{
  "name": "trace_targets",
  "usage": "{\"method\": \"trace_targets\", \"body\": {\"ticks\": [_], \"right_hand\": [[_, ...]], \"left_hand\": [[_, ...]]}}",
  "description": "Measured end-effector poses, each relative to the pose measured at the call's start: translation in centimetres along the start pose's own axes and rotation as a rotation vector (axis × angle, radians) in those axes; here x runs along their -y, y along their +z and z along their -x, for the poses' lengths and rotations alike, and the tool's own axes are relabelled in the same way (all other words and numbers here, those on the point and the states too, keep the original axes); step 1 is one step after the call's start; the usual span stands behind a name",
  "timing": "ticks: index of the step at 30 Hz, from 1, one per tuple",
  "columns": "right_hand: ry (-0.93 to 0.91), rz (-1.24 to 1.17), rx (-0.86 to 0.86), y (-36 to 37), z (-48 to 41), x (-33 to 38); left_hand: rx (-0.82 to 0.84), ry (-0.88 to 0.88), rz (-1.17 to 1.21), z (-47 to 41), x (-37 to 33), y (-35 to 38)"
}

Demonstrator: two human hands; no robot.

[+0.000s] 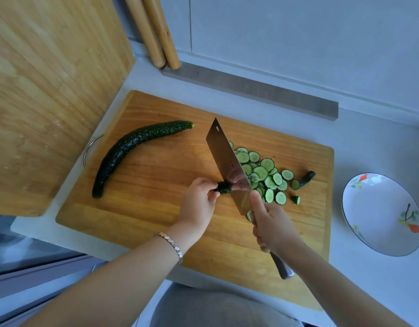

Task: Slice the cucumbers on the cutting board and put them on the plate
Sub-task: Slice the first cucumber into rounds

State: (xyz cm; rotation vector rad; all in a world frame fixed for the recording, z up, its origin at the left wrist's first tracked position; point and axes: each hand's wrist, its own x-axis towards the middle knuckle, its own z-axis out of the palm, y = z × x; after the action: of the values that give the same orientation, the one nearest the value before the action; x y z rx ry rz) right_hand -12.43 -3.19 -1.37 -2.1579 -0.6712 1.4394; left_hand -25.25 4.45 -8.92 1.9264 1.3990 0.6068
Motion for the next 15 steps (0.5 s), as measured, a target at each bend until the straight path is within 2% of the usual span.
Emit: {"method": "trace_targets", "body": {"ticks": [7, 15], "right_hand": [[-0.079, 0.143, -0.062, 1.1, -0.5, -0.2], [-0.038, 0.168, -0.065, 2.3, -2.6, -0.5]], "left_hand": [[-0.014, -0.012, -0.016, -0.3, 0.0, 0.1], [0.011, 0.007, -0.017, -0.5, 0.0, 0.0]]}}
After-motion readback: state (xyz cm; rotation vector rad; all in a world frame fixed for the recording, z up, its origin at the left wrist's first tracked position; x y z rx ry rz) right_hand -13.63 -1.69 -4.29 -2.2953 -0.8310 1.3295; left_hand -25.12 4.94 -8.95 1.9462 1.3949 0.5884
